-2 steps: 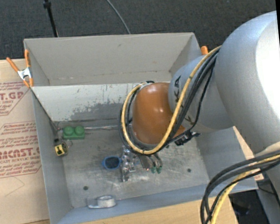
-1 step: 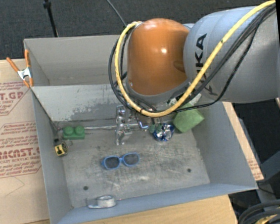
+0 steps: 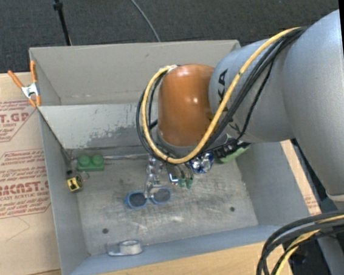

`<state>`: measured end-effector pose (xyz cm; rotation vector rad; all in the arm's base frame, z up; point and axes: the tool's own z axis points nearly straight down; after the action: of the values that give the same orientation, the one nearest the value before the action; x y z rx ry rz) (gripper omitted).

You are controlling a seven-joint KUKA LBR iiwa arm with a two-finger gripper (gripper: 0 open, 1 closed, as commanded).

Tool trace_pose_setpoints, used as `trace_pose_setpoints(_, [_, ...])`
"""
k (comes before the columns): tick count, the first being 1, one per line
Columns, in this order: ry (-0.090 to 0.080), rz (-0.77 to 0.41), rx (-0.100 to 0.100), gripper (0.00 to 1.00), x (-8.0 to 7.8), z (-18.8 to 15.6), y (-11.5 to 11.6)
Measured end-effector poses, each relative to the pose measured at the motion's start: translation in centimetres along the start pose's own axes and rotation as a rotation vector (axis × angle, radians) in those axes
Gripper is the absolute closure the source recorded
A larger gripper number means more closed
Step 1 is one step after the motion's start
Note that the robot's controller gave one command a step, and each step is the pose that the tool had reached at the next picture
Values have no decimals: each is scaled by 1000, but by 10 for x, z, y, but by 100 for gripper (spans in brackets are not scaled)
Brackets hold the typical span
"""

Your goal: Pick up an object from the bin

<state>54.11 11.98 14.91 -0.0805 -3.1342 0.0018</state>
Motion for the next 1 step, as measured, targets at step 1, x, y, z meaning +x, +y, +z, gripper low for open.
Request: trace_pose_setpoints(1, [-7, -1, -3, 0, -2, -4, 1])
